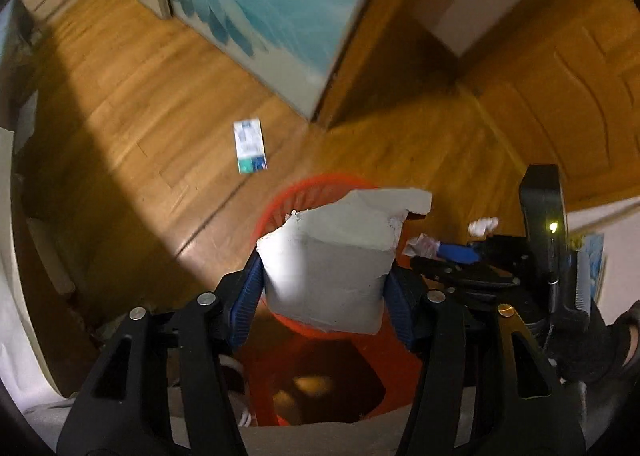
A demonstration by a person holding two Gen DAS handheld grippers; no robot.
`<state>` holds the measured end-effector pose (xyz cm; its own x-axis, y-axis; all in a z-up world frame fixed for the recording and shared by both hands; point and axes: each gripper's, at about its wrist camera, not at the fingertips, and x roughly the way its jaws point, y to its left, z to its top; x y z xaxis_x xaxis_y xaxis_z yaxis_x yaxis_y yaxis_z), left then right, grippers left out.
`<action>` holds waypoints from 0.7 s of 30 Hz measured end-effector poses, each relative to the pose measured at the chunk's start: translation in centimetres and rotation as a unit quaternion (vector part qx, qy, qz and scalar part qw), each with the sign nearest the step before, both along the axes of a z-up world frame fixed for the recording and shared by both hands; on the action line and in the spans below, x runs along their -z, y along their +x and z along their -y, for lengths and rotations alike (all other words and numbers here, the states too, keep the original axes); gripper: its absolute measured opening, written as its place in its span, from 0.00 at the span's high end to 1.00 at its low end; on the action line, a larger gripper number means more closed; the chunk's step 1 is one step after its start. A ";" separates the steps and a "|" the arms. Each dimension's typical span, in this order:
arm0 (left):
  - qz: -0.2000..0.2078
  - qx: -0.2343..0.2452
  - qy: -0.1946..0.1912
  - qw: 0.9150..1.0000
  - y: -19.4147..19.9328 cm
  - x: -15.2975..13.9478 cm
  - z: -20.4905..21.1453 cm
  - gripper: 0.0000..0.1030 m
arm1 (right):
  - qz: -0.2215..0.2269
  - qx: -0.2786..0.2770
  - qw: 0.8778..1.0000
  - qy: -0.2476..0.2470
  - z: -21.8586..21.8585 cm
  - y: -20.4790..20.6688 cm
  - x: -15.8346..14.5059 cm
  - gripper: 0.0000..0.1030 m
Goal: Collect trash
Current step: 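Carry the paper bag and wrapper to the red basket, open both tools, then move both open tools back over the bed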
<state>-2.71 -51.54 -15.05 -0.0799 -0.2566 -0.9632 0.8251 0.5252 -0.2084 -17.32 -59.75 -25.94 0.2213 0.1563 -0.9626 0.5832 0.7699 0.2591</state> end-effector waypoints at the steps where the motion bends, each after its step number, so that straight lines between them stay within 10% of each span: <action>1: 0.000 0.000 0.006 1.000 -0.5 0.2 -0.4 0.41 | 0.001 0.001 1.000 -0.005 -0.1 0.0 0.0 0.61; 4: 0.000 -0.011 0.008 1.000 -0.5 -0.2 -0.7 0.30 | 0.015 -0.002 0.999 -0.035 -0.1 0.2 -1.1 0.39; 13: 0.074 -0.099 -0.083 0.989 0.9 -6.7 -6.6 0.27 | 0.090 -0.028 0.990 -0.108 -0.2 5.1 -8.2 0.31; 16: 0.134 -0.170 -0.113 0.970 2.3 -10.6 -11.4 0.25 | 0.150 -0.073 0.979 -0.119 -3.6 8.6 -12.6 0.26; 21: 0.216 -0.324 -0.158 0.907 4.3 -16.0 -23.9 0.23 | 0.238 -0.168 0.950 -0.112 -12.7 13.7 -18.0 0.20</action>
<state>1.56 -27.64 0.97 0.5535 -0.3833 -0.7394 0.4044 0.8998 -0.1637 -3.58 -47.02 -7.99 0.6142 0.0972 -0.7831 0.1533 0.9588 0.2392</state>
